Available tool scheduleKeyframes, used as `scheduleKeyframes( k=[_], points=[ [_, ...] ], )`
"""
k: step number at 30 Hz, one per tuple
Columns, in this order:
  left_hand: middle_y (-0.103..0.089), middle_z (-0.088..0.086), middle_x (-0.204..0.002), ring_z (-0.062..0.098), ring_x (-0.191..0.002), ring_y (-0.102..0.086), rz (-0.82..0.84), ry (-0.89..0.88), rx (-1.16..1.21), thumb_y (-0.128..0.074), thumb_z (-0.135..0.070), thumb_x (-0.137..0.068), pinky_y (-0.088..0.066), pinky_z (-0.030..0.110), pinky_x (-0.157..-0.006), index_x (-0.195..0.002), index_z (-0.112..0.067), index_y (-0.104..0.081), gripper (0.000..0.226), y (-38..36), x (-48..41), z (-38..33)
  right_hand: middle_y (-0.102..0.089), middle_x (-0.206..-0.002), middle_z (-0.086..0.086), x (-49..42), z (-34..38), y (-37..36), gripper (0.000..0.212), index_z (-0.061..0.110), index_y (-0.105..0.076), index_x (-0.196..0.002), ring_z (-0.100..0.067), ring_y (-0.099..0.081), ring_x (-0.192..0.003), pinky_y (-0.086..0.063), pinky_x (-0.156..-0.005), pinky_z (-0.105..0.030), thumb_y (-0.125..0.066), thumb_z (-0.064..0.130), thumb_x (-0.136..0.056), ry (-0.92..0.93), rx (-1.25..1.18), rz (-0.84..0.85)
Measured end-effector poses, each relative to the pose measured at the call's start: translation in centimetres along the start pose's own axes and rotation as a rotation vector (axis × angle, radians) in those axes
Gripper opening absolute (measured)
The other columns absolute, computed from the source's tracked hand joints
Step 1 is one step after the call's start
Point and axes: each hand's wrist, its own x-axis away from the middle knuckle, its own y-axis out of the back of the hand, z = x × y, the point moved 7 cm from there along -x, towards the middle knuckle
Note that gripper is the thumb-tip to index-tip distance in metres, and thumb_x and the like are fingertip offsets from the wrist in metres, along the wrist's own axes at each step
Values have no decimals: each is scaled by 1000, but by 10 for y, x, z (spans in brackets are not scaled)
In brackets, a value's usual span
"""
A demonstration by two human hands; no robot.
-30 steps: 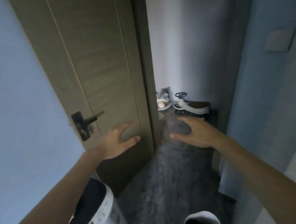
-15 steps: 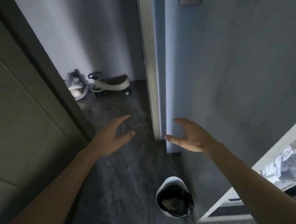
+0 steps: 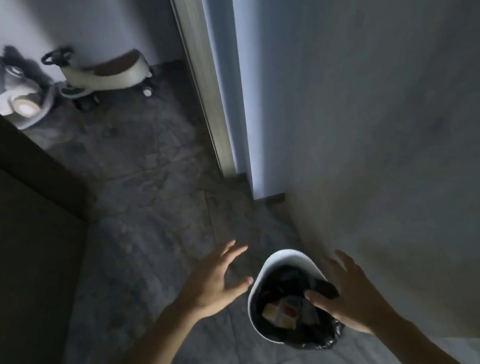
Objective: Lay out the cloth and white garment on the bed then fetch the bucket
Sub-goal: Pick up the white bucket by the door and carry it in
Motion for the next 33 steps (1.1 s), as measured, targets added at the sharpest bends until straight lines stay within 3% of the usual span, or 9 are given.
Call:
scheduleKeyframes(
  k=[4, 7, 12, 16, 18, 20, 22, 27, 33],
  points=[
    [-22, -4, -174, 15, -158, -30, 132, -18, -21, -71, -59, -88, -27, 30, -125, -156, -48, -39, 77, -138, -57, 76, -5, -172, -7, -39, -101, -114, 93, 32, -30, -161, -29, -9, -158, -26, -123, -45, -71, 66, -85, -143, -52, -5],
    [-22, 3, -173, 18, -159, -26, 167, -29, 33, -76, -47, -89, -27, 33, -126, -156, -45, -43, 75, -216, -75, 113, -12, -170, -12, -45, -163, -178, 96, 34, -30, -161, -36, -20, -155, -32, -121, -48, -76, 63, -82, -248, -116, -17],
    [-32, -8, -169, 9, -155, -32, 157, 3, 118, -75, -14, -91, -24, 19, -121, -156, -42, -45, 77, -264, -77, 153, -53, -147, -9, -48, -207, -212, 86, 28, -41, -157, -28, -56, -130, -45, -106, -30, -86, 29, -83, -218, -219, -75],
    [-42, -8, -165, 12, -150, -43, 164, 173, 258, -62, 14, -88, -39, -3, -95, -158, -37, -41, 89, -274, -72, 176, -53, -120, 7, -58, -197, -207, 94, 29, -31, -161, -14, -52, -112, -38, -86, -11, -79, 7, -84, -235, -257, -22],
    [-44, -5, -164, 13, -139, -55, 156, 208, 333, -60, 18, -87, -52, 5, -85, -160, -36, -39, 93, -270, -68, 172, -54, -116, 4, -59, -190, -202, 93, 28, -32, -160, -14, -51, -108, -39, -74, -3, -77, 1, -83, -229, -259, -15],
    [-51, -5, -157, 6, -100, -71, 153, 245, 410, -59, 20, -86, -62, 20, -68, -161, -37, -38, 96, -257, -60, 165, -57, -115, 1, -56, -177, -192, 93, 29, -34, -159, -16, -52, -104, -41, -66, 3, -76, 1, -81, -212, -258, -6],
    [-55, -4, -150, -1, -73, -70, 157, 279, 435, -62, 19, -84, -61, 23, -60, -162, -35, -36, 98, -235, -47, 159, -58, -114, 0, -53, -160, -179, 93, 32, -33, -159, -19, -56, -101, -43, -63, 2, -75, 3, -81, -196, -262, 25],
    [-66, -10, -143, -1, -111, -69, 133, 209, 299, -77, -9, -71, -57, 18, -92, -154, -52, -26, 107, -115, -15, 121, -56, -103, 16, -35, -63, -86, 72, 41, -40, -137, -15, -58, -101, -49, -70, -3, -77, 11, -83, -85, -272, 104],
    [-50, -23, -154, -8, -122, -59, 30, 130, 177, -86, -26, -73, -42, 0, -90, -161, -39, -34, 103, 119, 37, 12, -60, -118, 12, 19, 103, 97, 112, 22, -36, -160, -1, -60, -104, -43, -76, 1, -82, 34, -58, 61, -259, 91]
  ],
)
